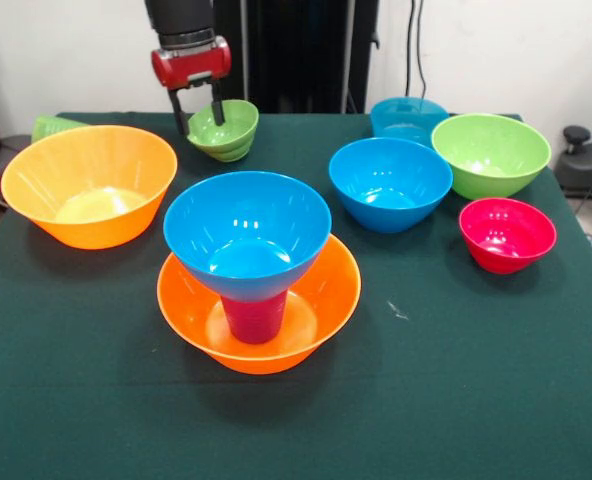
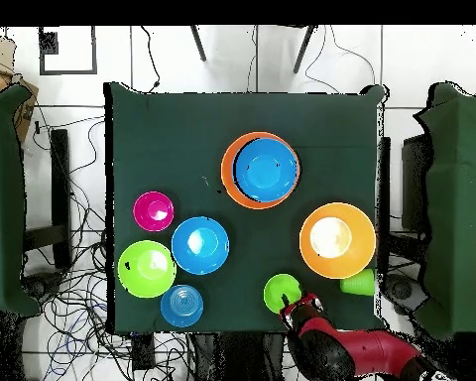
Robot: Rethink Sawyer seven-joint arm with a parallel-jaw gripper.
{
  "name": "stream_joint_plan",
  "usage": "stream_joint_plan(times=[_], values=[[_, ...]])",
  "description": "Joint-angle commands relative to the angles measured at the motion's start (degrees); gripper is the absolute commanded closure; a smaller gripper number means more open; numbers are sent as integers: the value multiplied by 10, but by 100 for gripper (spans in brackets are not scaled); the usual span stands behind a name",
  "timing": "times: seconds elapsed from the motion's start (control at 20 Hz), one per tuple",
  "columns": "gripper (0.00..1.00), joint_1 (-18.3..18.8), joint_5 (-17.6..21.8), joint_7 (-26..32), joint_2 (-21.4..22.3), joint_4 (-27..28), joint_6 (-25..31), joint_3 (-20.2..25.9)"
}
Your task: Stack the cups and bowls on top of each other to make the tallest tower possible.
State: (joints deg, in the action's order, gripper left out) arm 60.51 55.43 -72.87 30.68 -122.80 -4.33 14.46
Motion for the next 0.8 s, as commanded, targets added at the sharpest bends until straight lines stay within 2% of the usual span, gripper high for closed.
stream_joint_plan(times=[0.05, 0.55, 0.8], values=[[0, -23, -11, -58, -25, 28, 52, 45], [0, -49, -10, -70, -18, 31, 34, 22], [0, -91, -5, -83, -6, 42, 1, -22]])
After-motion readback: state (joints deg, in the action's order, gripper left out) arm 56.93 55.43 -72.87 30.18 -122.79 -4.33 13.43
